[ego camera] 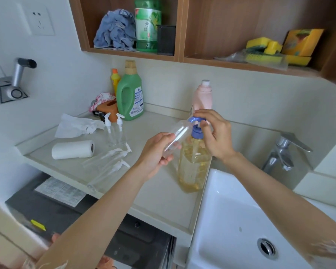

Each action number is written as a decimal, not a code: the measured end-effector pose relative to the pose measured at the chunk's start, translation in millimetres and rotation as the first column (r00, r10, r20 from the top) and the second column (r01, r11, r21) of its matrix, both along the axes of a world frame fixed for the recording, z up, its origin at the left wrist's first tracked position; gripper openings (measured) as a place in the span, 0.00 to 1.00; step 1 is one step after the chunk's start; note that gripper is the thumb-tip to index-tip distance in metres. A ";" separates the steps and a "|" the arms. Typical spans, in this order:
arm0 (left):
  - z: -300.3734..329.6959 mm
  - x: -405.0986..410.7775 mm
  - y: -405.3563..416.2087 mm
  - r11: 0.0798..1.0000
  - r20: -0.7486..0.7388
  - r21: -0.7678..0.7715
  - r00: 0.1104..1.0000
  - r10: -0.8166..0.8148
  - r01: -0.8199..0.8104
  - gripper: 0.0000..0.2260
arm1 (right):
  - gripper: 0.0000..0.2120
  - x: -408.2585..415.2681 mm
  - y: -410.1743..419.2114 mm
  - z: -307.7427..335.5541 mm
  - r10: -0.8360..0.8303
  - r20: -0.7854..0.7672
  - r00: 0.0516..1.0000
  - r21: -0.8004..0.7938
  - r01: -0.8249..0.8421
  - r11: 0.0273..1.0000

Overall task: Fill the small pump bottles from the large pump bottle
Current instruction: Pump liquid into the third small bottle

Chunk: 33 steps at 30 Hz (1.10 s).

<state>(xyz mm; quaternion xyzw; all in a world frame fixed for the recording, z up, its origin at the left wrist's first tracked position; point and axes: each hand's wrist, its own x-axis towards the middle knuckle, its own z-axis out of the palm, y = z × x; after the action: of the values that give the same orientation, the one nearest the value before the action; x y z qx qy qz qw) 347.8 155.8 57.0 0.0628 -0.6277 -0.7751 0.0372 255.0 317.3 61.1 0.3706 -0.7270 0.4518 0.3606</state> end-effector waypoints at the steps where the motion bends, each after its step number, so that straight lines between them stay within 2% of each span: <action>1: 0.0 0.9 0.5 1.000 0.012 0.007 1.000 -0.004 0.004 0.05 | 0.17 0.2 -0.4 -2.1 0.001 -0.001 1.000 -0.007 -0.001 1.000; 9: -5.5 -1.4 2.2 0.994 0.090 0.101 0.995 -0.051 0.042 0.11 | 0.16 -3.9 -10.9 -27.0 -0.013 -0.012 1.000 -0.163 0.011 0.987; 15: -2.9 -0.3 -1.8 0.994 0.087 0.100 0.995 -0.044 0.035 0.10 | 0.17 9.1 -13.3 -27.1 -0.027 0.006 1.000 -0.163 0.028 0.986; 24: 4.6 -0.6 -1.7 0.997 0.054 0.058 0.997 -0.057 0.054 0.10 | 0.18 -5.3 -2.7 1.0 -0.045 -0.015 0.999 -0.069 0.044 0.997; 29: -1.1 -0.4 0.1 0.996 0.074 0.074 0.996 -0.050 0.044 0.10 | 0.16 -5.7 -10.3 -15.2 -0.058 -0.042 0.997 -0.190 0.049 0.980; 33: -8.2 -3.4 0.6 0.998 0.109 0.048 0.993 -0.047 0.042 0.10 | 0.15 -4.7 -15.9 -29.6 -0.089 -0.049 0.995 -0.207 0.077 0.975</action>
<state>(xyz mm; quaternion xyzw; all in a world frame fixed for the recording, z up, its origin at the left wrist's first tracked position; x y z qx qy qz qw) 344.4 156.4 48.8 0.0920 -0.6122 -0.7852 -0.0163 250.3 301.5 31.5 0.3136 -0.6809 0.4978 0.4362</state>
